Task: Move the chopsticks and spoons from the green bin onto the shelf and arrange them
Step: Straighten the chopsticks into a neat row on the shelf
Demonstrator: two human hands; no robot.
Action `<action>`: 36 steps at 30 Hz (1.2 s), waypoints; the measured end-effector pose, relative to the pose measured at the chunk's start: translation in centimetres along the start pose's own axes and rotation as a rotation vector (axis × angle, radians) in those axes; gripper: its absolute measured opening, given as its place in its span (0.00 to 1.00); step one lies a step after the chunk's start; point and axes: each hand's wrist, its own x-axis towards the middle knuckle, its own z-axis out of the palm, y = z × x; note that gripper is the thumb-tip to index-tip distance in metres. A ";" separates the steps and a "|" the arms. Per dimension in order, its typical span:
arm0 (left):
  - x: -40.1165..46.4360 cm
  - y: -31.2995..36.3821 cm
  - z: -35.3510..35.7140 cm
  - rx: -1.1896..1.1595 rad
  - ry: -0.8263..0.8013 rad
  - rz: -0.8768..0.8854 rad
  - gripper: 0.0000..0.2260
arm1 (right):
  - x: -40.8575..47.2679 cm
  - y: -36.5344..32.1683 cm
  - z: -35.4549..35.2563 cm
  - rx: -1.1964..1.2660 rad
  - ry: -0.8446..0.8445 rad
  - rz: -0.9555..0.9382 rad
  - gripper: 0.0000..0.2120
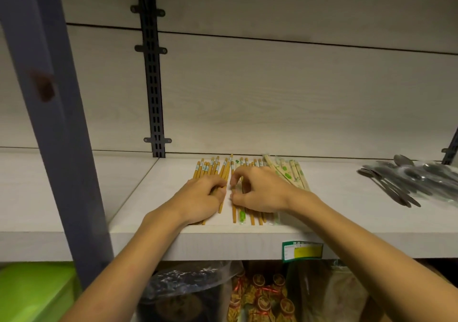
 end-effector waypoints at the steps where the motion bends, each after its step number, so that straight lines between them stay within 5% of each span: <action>1: 0.1 -0.1 0.0 0.015 -0.012 0.000 0.15 | -0.1 -0.2 -0.1 0.020 -0.017 0.007 0.12; 14: -0.1 0.5 -0.2 0.183 -0.110 0.047 0.18 | -1.3 -1.0 -0.5 0.050 -0.045 0.103 0.18; 20: 0.1 0.2 0.2 0.150 0.008 0.061 0.12 | -1.7 -1.0 -0.9 0.016 -0.059 0.112 0.17; 26: 0.3 -0.1 0.3 0.189 -0.060 0.058 0.19 | -1.7 -1.0 -1.1 -0.038 -0.084 0.078 0.20; 36: 0.0 0.5 0.0 0.103 0.032 -0.006 0.16 | -1.7 -1.1 -0.3 -0.105 -0.024 0.161 0.20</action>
